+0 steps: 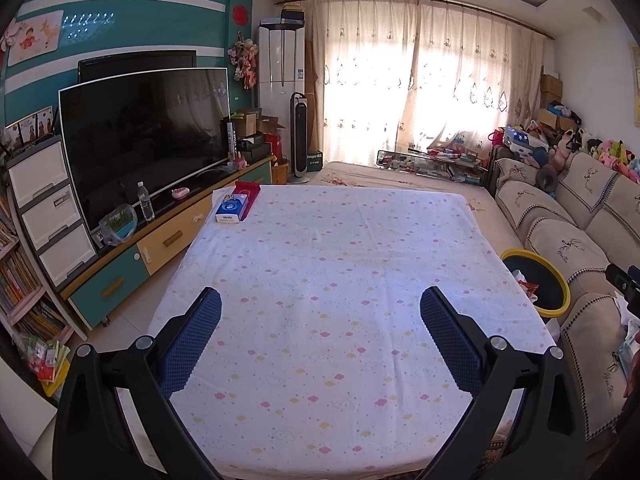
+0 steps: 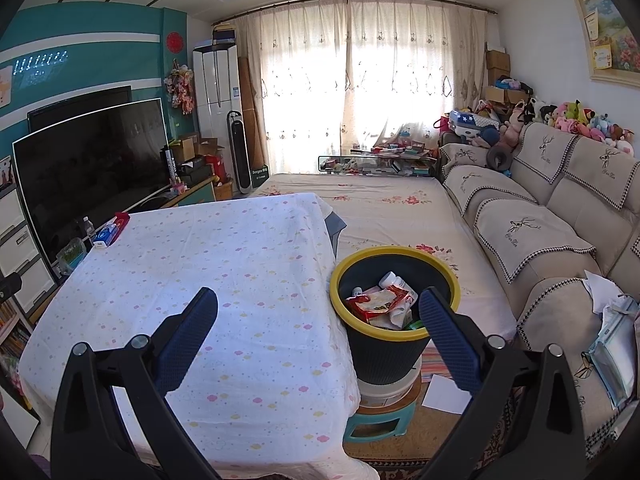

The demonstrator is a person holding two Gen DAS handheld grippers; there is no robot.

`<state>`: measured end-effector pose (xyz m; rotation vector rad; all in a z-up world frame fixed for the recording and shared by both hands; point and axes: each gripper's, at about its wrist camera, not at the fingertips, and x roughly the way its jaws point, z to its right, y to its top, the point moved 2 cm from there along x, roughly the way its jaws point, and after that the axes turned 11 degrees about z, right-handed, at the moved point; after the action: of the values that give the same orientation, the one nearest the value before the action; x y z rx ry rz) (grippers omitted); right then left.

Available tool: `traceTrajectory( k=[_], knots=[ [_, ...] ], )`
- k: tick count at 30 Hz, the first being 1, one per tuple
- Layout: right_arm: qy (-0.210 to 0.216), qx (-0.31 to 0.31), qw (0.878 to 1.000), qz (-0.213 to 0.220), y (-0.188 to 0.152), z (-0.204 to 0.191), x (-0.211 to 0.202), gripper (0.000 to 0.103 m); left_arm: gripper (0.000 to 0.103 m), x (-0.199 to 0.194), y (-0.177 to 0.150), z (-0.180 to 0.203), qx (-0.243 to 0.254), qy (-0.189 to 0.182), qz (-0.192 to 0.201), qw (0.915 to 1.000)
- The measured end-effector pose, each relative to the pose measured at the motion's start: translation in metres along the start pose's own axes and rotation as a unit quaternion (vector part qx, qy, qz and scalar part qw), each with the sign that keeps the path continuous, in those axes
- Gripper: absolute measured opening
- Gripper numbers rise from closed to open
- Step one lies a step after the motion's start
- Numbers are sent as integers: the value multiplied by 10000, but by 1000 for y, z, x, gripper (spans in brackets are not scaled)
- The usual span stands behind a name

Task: Collect trash

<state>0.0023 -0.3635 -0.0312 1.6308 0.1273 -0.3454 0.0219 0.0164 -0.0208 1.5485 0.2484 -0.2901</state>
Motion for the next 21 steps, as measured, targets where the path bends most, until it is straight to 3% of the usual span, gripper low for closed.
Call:
traceTrajectory(
  k=[21],
  knots=[
    [12,0,10000,-21,-1,-1,2,96,98,3,-6,4,9,-9,-80,10000]
  ],
)
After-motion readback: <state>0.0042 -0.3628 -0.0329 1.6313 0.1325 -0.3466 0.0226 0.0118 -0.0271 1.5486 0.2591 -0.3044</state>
